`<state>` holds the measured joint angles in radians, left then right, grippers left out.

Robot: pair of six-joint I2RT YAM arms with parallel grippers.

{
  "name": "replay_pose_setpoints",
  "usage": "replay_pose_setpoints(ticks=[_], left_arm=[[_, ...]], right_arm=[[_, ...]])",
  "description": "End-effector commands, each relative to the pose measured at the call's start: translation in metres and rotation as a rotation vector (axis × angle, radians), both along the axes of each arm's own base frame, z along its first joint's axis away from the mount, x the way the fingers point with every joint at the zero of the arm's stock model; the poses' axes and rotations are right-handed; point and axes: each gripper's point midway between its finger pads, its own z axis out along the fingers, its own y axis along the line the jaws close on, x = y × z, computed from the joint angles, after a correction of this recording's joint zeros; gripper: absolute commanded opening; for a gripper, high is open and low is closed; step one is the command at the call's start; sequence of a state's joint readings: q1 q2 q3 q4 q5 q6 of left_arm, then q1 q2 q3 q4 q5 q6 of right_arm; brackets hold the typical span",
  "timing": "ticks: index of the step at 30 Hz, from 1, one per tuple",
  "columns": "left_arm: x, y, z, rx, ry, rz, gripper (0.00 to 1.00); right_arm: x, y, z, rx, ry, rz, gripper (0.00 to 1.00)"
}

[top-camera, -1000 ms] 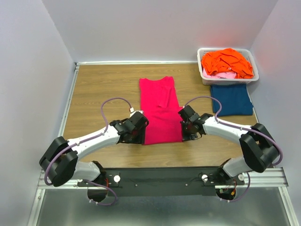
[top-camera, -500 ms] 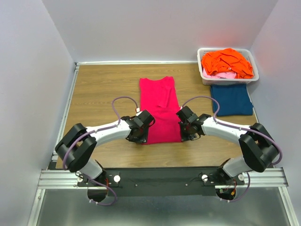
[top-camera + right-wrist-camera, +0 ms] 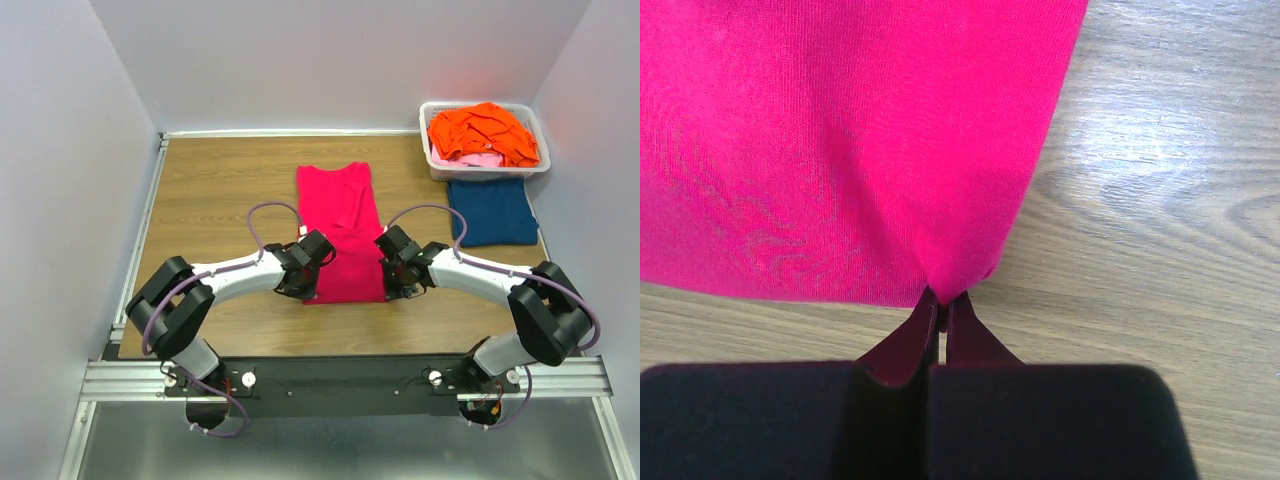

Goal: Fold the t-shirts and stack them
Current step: Fold the tshirt

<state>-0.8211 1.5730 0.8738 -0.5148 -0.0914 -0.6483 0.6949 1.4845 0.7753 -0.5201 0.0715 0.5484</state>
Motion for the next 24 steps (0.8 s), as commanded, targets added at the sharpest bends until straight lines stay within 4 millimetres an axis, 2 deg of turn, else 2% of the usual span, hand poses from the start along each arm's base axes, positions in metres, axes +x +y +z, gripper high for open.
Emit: replay_pose_setpoints(ticks=[1,3,6,9,10,12,13,15,16,18,19,20,22,23,24], left_arm=[[-0.017,0.018,-0.025,0.074,0.065,-0.017,0.0],[-0.023,0.019,-0.024,0.068,0.082,-0.027,0.0],[-0.04,0.022,-0.016,0.042,0.098,-0.027,0.0],[-0.067,0.027,-0.005,0.005,0.122,-0.039,0.0],[-0.084,0.028,0.001,-0.015,0.132,-0.043,0.0],[-0.111,0.02,0.013,-0.096,0.174,-0.072,0.0],[-0.124,0.02,0.013,-0.117,0.207,-0.046,0.0],[-0.149,0.012,0.022,-0.168,0.255,-0.085,0.0],[-0.153,0.01,0.029,-0.204,0.252,-0.086,0.0],[-0.15,0.005,0.045,-0.262,0.222,-0.083,0.0],[-0.14,0.0,0.056,-0.291,0.183,-0.073,0.0],[-0.13,0.0,0.06,-0.294,0.142,-0.075,0.0],[-0.101,0.001,0.069,-0.33,0.083,-0.036,0.0],[-0.09,0.001,0.073,-0.337,0.054,-0.031,0.0],[-0.076,0.004,0.074,-0.329,0.016,-0.037,0.0]], right_arm=[[-0.013,-0.01,-0.012,-0.054,0.04,0.015,0.01],[-0.017,-0.008,-0.01,-0.042,0.05,0.016,0.01],[-0.033,-0.007,-0.004,-0.009,0.101,0.025,0.01],[-0.063,-0.006,0.011,0.002,0.17,0.053,0.01],[-0.08,-0.01,0.015,-0.021,0.214,0.073,0.01],[-0.096,-0.008,0.028,0.015,0.235,0.067,0.01],[-0.114,-0.008,0.032,0.022,0.287,0.085,0.01],[-0.128,-0.004,0.042,0.061,0.312,0.086,0.01],[-0.135,-0.003,0.049,0.072,0.329,0.096,0.01],[-0.13,0.0,0.06,0.085,0.3,0.107,0.01],[-0.118,-0.007,0.063,0.033,0.242,0.089,0.01],[-0.098,0.0,0.081,0.036,0.156,0.078,0.01],[-0.066,-0.008,0.092,-0.065,0.029,0.053,0.01],[-0.053,-0.005,0.102,-0.077,-0.018,0.055,0.01],[-0.035,0.004,0.12,-0.069,-0.084,0.074,0.01]])
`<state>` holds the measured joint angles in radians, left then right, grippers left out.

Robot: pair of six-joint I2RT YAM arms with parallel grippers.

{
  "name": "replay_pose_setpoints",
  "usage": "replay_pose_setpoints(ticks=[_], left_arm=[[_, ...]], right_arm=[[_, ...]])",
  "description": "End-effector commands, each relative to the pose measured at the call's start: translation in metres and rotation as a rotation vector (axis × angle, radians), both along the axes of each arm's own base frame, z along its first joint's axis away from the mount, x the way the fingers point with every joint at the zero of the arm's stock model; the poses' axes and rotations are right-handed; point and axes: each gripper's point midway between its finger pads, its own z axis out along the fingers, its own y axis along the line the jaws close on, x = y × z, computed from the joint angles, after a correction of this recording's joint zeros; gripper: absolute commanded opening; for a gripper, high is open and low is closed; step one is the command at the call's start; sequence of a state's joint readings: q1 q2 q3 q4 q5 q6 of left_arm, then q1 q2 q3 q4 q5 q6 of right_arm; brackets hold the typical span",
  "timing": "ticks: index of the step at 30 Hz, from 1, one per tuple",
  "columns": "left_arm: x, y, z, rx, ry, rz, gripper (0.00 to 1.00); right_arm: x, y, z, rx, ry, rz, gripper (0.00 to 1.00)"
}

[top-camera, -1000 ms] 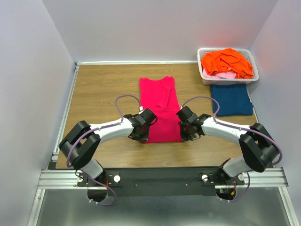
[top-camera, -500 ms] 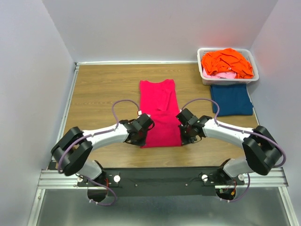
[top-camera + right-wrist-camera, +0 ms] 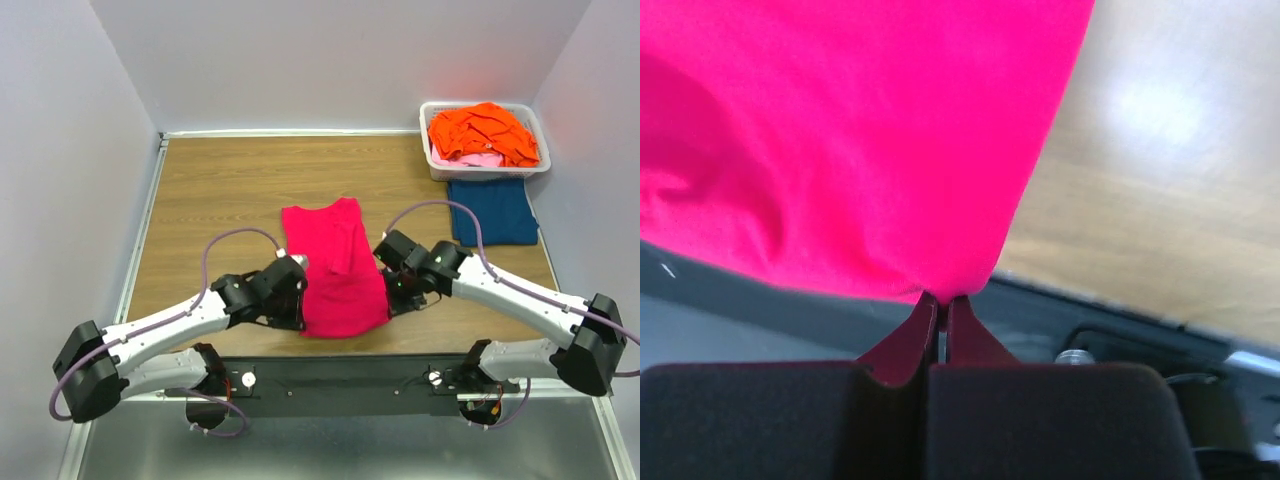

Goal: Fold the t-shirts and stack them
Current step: Fold the tshirt

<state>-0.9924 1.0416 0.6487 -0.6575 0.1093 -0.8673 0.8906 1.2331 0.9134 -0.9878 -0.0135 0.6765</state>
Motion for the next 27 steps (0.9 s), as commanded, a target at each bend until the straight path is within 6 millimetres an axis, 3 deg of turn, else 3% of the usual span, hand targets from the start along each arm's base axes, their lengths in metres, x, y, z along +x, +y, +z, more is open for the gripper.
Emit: replay_pose_setpoints(ticks=[1,2,3,7,8,10,15,18,19,22,26,27], left_arm=[[0.057,0.007,0.019,-0.033,-0.122,0.082,0.0],[0.071,0.008,0.027,-0.039,-0.151,0.099,0.0],[0.083,0.009,0.029,-0.031,-0.186,0.083,0.0],[0.134,0.021,0.043,-0.023,-0.26,0.116,0.0],[0.14,0.022,0.045,-0.028,-0.263,0.11,0.0],[0.157,0.023,0.051,-0.03,-0.292,0.099,0.0],[0.2,0.04,0.061,-0.024,-0.334,0.131,0.0],[0.226,0.044,0.065,-0.024,-0.352,0.132,0.0],[0.233,0.045,0.058,-0.015,-0.334,0.129,0.0],[0.26,0.046,0.067,-0.021,-0.357,0.125,0.0],[0.286,0.054,0.058,-0.01,-0.345,0.144,0.0],[0.29,0.054,0.055,-0.014,-0.338,0.145,0.0]], right_arm=[[0.066,0.001,0.049,-0.104,-0.263,-0.018,0.01],[0.078,0.003,0.047,-0.132,-0.262,-0.013,0.01],[0.096,0.011,0.062,-0.13,-0.313,0.005,0.01],[0.14,0.028,0.079,-0.139,-0.373,0.036,0.01],[0.149,0.031,0.075,-0.152,-0.366,0.046,0.01],[0.171,0.036,0.088,-0.119,-0.396,0.048,0.01],[0.214,0.04,0.096,-0.075,-0.397,0.057,0.01],[0.239,0.04,0.091,-0.063,-0.382,0.067,0.01],[0.244,0.042,0.088,-0.056,-0.374,0.074,0.01],[0.267,0.044,0.067,-0.057,-0.329,0.076,0.01],[0.29,0.045,0.057,-0.032,-0.314,0.073,0.01],[0.296,0.045,0.043,-0.041,-0.291,0.073,0.01]])
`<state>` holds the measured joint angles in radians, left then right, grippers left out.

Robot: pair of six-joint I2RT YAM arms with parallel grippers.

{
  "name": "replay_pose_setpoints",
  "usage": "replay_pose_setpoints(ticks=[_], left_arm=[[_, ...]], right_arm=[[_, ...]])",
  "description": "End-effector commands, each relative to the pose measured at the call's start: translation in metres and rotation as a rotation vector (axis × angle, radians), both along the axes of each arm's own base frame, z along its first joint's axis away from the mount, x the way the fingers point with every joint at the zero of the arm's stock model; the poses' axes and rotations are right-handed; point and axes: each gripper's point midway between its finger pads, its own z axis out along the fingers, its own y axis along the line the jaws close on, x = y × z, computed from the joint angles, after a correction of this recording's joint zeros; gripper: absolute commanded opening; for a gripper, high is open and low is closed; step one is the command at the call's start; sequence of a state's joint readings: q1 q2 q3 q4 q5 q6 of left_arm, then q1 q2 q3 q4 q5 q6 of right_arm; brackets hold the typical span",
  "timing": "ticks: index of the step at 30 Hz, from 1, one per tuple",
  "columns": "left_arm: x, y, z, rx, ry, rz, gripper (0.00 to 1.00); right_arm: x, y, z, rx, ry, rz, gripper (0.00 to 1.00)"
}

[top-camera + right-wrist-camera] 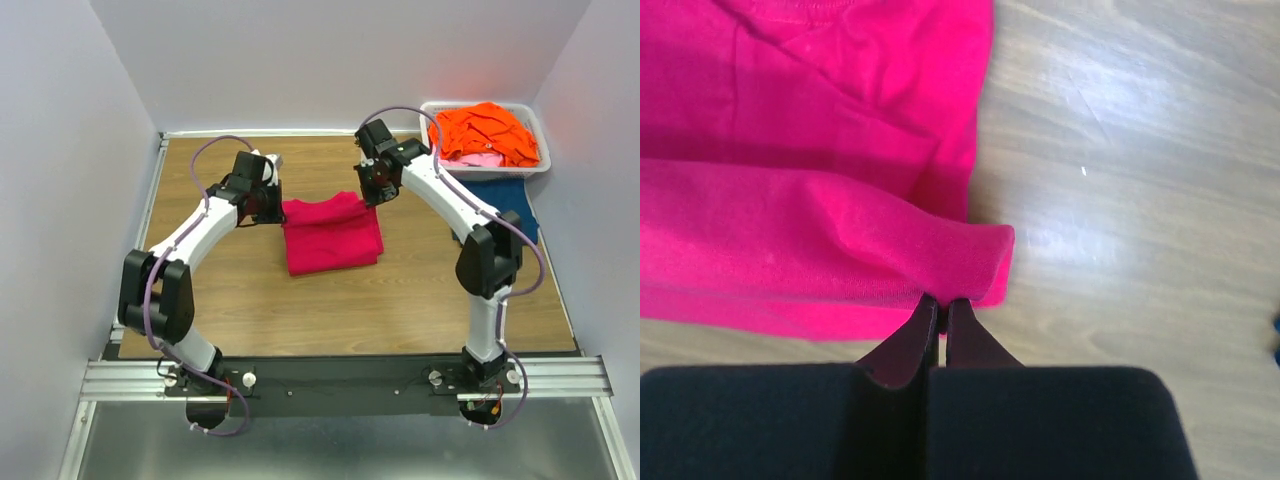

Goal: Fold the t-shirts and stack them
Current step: Fold the tshirt

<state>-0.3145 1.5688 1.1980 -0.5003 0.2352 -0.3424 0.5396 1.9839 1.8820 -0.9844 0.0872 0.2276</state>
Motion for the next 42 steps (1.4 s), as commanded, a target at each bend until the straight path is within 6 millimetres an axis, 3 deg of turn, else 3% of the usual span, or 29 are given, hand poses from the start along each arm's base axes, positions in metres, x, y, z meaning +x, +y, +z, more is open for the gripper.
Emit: replay_pose_setpoints(ticks=[1,3,4,6,8,13,18,21,22,24,27,28,30,31,32,34,35,36,37,38,39,40,42], left_arm=[[0.025,0.007,-0.009,0.002,-0.005,-0.023,0.0],[0.034,0.01,-0.015,0.002,0.0,-0.012,0.0],[0.04,0.011,-0.023,0.01,0.014,-0.01,0.0],[0.054,0.012,-0.028,0.011,0.004,0.001,0.0],[0.067,0.012,-0.028,0.011,-0.01,0.008,0.0],[0.09,0.009,-0.046,0.027,0.001,0.016,0.0],[0.109,0.011,-0.045,0.033,-0.036,0.057,0.0],[0.117,0.011,-0.042,0.03,-0.062,0.07,0.02],[0.119,0.01,-0.043,0.029,-0.063,0.067,0.1],[0.118,0.008,-0.043,0.017,-0.066,0.06,0.16],[0.115,0.006,-0.038,0.0,-0.088,0.055,0.38],[0.116,0.006,-0.028,-0.009,-0.117,0.056,0.51],[0.111,0.008,-0.024,-0.015,-0.129,0.076,0.57],[0.114,0.008,-0.015,-0.029,-0.163,0.087,0.57],[0.112,0.009,0.006,-0.05,-0.215,0.098,0.57],[0.1,0.004,0.03,-0.114,-0.281,0.108,0.57],[0.095,0.003,0.037,-0.131,-0.301,0.111,0.56],[0.082,0.003,0.026,-0.139,-0.283,0.117,0.54],[0.078,0.001,0.045,-0.165,-0.341,0.114,0.53],[0.07,-0.005,0.046,-0.175,-0.346,0.102,0.52],[0.058,-0.006,0.034,-0.172,-0.32,0.095,0.51],[0.056,-0.01,0.043,-0.194,-0.358,0.082,0.48],[0.044,-0.022,0.032,-0.207,-0.343,0.05,0.44]], right_arm=[[0.026,0.003,-0.01,0.032,0.016,0.033,0.01],[0.036,0.003,-0.025,0.033,0.04,0.025,0.01],[0.046,0.005,-0.021,0.061,0.03,0.022,0.01],[0.055,0.006,-0.035,0.067,0.047,0.016,0.01],[0.065,0.005,-0.036,0.086,0.04,0.009,0.01],[0.078,-0.001,-0.066,0.089,0.077,-0.02,0.03],[0.085,-0.005,-0.085,0.118,0.09,-0.058,0.03],[0.09,-0.007,-0.09,0.131,0.079,-0.085,0.14],[0.092,-0.007,-0.091,0.134,0.073,-0.096,0.2],[0.093,-0.007,-0.087,0.137,0.058,-0.101,0.2],[0.094,-0.01,-0.08,0.133,0.032,-0.113,0.34],[0.094,-0.013,-0.074,0.128,0.012,-0.122,0.41],[0.093,-0.015,-0.064,0.136,-0.016,-0.123,0.45],[0.094,-0.015,-0.057,0.145,-0.038,-0.119,0.48],[0.093,-0.014,-0.04,0.163,-0.07,-0.114,0.49],[0.09,-0.014,-0.033,0.184,-0.094,-0.11,0.49],[0.086,-0.013,-0.013,0.217,-0.13,-0.104,0.49],[0.077,-0.013,-0.02,0.227,-0.113,-0.1,0.49],[0.077,-0.008,-0.011,0.266,-0.146,-0.083,0.49],[0.07,0.003,-0.006,0.324,-0.138,-0.039,0.49],[0.064,0.009,0.006,0.371,-0.15,-0.003,0.49],[0.058,0.016,-0.001,0.408,-0.137,0.036,0.49],[0.043,0.035,0.001,0.514,-0.095,0.12,0.49]])
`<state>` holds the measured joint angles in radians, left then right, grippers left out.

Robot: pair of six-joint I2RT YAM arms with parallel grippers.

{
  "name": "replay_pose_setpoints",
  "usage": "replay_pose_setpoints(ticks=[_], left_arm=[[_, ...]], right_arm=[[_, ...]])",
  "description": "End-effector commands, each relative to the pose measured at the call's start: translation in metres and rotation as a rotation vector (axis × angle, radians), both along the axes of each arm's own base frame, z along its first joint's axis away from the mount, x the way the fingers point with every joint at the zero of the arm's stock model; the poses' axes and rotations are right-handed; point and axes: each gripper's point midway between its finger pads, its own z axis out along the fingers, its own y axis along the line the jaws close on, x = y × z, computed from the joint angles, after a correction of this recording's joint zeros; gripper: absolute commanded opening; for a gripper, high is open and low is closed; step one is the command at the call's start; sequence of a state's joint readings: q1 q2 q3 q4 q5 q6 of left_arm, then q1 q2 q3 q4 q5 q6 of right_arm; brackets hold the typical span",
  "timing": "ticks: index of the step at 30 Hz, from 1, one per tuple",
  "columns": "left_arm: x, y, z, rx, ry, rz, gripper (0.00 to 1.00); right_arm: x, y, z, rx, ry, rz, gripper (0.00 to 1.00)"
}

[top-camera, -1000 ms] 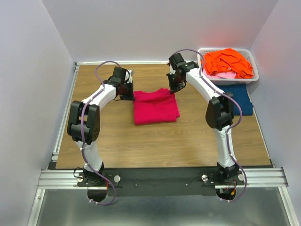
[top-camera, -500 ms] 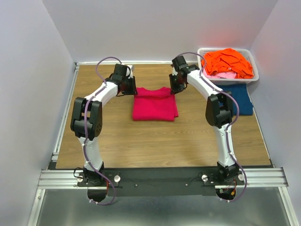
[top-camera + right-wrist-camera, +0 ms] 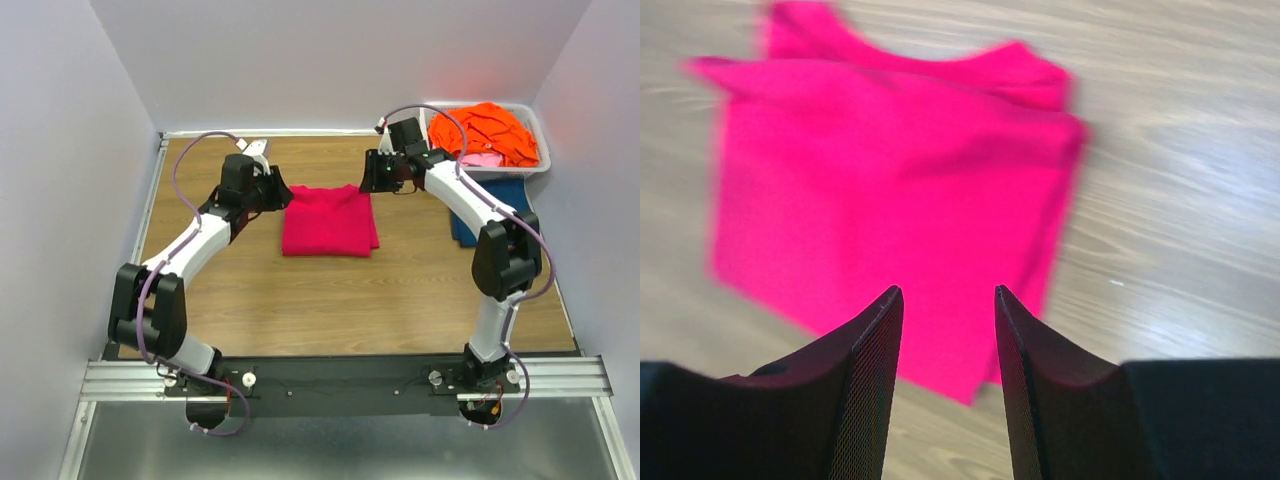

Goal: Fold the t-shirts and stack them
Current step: Fold the tshirt

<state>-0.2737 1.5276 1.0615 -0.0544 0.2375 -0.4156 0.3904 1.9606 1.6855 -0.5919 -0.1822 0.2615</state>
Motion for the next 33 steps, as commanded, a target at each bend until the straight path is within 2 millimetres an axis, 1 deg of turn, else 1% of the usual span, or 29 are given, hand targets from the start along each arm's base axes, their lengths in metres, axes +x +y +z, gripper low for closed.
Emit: replay_pose_setpoints(ticks=[1,2,3,4,5,6,7,8,9,10,11,12,13,14,15,16,17,18,19,21,23,25,27,28,29,30,31,32,33], left_arm=[[-0.01,-0.025,-0.003,-0.062,-0.044,-0.057,0.38],[-0.01,-0.031,-0.009,-0.082,-0.022,-0.078,0.35],[-0.007,-0.034,-0.012,-0.091,-0.017,-0.08,0.33],[0.003,-0.038,-0.013,-0.109,-0.027,-0.08,0.26],[0.006,-0.039,-0.02,-0.109,-0.019,-0.082,0.21],[0.016,-0.044,-0.011,-0.124,-0.041,-0.088,0.2],[0.025,-0.047,-0.027,-0.119,-0.01,-0.088,0.17],[0.04,-0.05,-0.016,-0.13,-0.036,-0.088,0.13],[0.047,-0.053,-0.019,-0.144,-0.023,-0.093,0.12],[0.055,-0.052,-0.024,-0.151,-0.01,-0.085,0.11],[0.064,-0.052,-0.046,-0.152,0.03,-0.076,0.11],[0.075,-0.055,-0.042,-0.165,0.018,-0.077,0.1],[0.084,-0.053,-0.045,-0.177,0.02,-0.064,0.09],[0.09,-0.052,-0.067,-0.172,0.059,-0.054,0.08],[0.101,-0.053,-0.064,-0.185,0.049,-0.055,0.08],[0.107,-0.047,-0.084,-0.195,0.093,-0.031,0.08],[0.112,-0.043,-0.088,-0.202,0.102,-0.017,0.08],[0.12,-0.041,-0.088,-0.212,0.101,-0.008,0.08],[0.121,-0.039,-0.102,-0.222,0.133,0.004,0.08],[0.129,-0.03,-0.105,-0.228,0.134,0.02,0.08],[0.132,-0.024,-0.112,-0.218,0.142,0.036,0.08],[0.137,-0.016,-0.11,-0.212,0.134,0.052,0.09],[0.136,-0.012,-0.1,-0.213,0.116,0.054,0.12],[0.138,-0.011,-0.081,-0.217,0.073,0.054,0.16],[0.133,-0.009,-0.079,-0.213,0.068,0.058,0.21],[0.13,-0.008,-0.072,-0.217,0.05,0.053,0.28],[0.129,-0.009,-0.059,-0.227,0.009,0.047,0.42],[0.125,-0.008,-0.04,-0.241,-0.027,0.046,0.47],[0.116,-0.007,-0.044,-0.246,-0.013,0.045,0.51]], right_arm=[[-0.012,0.039,0.012,0.226,-0.023,0.164,0.49],[-0.015,0.048,0.009,0.269,-0.019,0.199,0.48],[-0.014,0.05,0.007,0.289,-0.016,0.204,0.48],[-0.01,0.056,0.003,0.33,-0.014,0.216,0.48],[-0.007,0.058,0.004,0.357,-0.015,0.222,0.48],[-0.004,0.061,0.003,0.389,-0.011,0.228,0.47],[0.003,0.065,-0.007,0.426,0.008,0.227,0.47],[0.008,0.068,-0.001,0.475,0.012,0.26,0.47],[0.014,0.07,-0.005,0.493,0.019,0.269,0.47],[0.018,0.072,-0.011,0.504,0.033,0.275,0.46],[0.023,0.072,-0.033,0.508,0.073,0.264,0.45],[0.034,0.073,-0.029,0.522,0.054,0.271,0.45],[0.04,0.072,-0.035,0.527,0.059,0.261,0.45],[0.049,0.067,-0.057,0.523,0.086,0.236,0.45],[0.054,0.065,-0.063,0.526,0.092,0.227,0.45],[0.064,0.064,-0.064,0.532,0.082,0.213,0.45],[0.073,0.057,-0.072,0.523,0.078,0.181,0.45],[0.077,0.053,-0.086,0.516,0.096,0.157,0.45],[0.084,0.05,-0.086,0.514,0.082,0.141,0.45],[0.094,0.039,-0.089,0.495,0.064,0.098,0.45],[0.097,0.036,-0.084,0.487,0.044,0.093,0.45],[0.1,0.035,-0.069,0.484,0.01,0.092,0.46],[0.097,0.036,-0.059,0.491,0.001,0.1,0.46],[0.096,0.035,-0.042,0.501,-0.028,0.105,0.47],[0.091,0.034,-0.041,0.505,-0.023,0.106,0.47],[0.088,0.034,-0.034,0.515,-0.029,0.108,0.47],[0.087,0.035,-0.026,0.532,-0.043,0.108,0.47],[0.084,0.036,-0.009,0.553,-0.068,0.115,0.47],[0.08,0.039,-0.003,0.579,-0.075,0.124,0.47]])
